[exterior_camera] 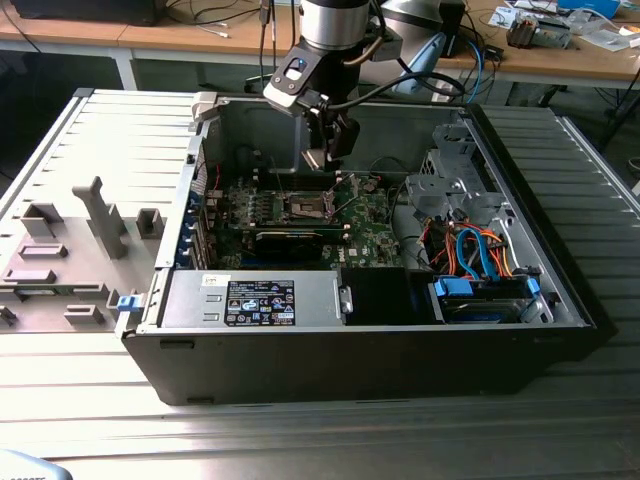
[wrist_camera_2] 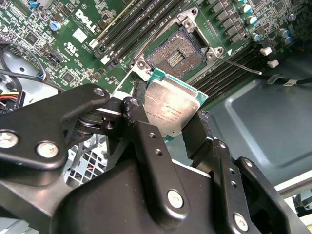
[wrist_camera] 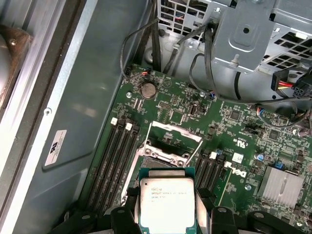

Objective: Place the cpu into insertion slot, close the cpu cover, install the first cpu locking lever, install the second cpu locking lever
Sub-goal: 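Place the cpu into insertion slot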

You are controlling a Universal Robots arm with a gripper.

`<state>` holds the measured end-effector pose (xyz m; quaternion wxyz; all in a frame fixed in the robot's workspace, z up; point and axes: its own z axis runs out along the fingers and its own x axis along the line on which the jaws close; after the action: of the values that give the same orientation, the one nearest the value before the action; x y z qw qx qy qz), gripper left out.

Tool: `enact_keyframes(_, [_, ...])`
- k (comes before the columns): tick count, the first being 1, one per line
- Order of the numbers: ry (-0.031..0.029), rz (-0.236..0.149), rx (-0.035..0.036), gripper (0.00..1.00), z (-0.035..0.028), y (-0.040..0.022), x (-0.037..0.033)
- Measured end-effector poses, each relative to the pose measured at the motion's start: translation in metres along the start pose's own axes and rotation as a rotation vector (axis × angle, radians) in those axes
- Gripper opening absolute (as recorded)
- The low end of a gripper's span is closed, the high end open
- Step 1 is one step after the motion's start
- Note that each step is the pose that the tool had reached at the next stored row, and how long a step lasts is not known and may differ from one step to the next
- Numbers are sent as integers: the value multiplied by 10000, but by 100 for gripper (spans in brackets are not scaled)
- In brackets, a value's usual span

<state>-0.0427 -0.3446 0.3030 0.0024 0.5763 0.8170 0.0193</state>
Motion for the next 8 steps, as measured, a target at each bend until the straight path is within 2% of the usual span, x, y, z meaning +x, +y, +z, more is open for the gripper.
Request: enact_keyframes(8, [-6,156,-2,55,3,0,0])
